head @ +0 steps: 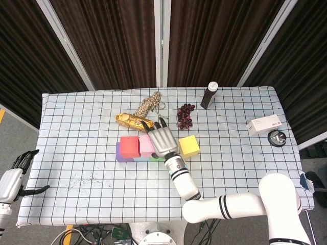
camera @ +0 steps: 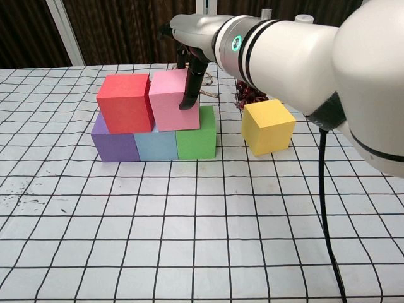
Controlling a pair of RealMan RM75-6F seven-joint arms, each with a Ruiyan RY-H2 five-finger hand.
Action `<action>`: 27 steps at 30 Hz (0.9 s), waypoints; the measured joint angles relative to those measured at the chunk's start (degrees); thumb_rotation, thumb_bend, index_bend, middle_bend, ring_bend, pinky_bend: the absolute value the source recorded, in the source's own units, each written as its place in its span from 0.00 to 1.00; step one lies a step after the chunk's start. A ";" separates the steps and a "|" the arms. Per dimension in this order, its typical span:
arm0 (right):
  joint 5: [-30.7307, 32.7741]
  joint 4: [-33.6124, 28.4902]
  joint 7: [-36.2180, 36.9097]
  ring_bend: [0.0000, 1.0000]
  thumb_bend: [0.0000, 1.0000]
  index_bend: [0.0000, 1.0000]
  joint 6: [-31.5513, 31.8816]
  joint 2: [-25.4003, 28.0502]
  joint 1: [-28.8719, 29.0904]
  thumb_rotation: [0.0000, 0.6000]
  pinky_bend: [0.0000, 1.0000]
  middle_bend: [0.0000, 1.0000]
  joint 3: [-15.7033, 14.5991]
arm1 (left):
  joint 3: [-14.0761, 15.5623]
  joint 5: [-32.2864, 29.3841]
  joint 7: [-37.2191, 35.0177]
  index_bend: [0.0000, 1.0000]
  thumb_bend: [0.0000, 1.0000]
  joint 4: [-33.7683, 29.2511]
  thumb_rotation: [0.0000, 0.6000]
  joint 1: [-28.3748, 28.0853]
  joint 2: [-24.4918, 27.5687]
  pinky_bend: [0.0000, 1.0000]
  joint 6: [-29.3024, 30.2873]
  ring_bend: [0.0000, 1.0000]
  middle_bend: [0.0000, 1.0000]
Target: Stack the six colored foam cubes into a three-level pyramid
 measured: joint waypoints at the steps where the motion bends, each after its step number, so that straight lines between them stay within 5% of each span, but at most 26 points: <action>1: -0.03 0.01 0.02 0.15 0.09 0.00 -0.03 -0.05 -0.01 1.00 0.00 0.52 0.04 | -0.02 0.04 -0.05 0.03 0.00 0.10 1.00 0.00 -0.05 0.00 0.00 0.00 0.08; 27: -1.23 0.67 0.25 0.16 0.09 0.00 -0.03 -0.90 -0.49 1.00 0.00 0.52 0.26 | 0.22 2.40 5.18 0.03 0.00 0.49 1.00 0.07 -2.12 0.00 1.75 0.00 0.08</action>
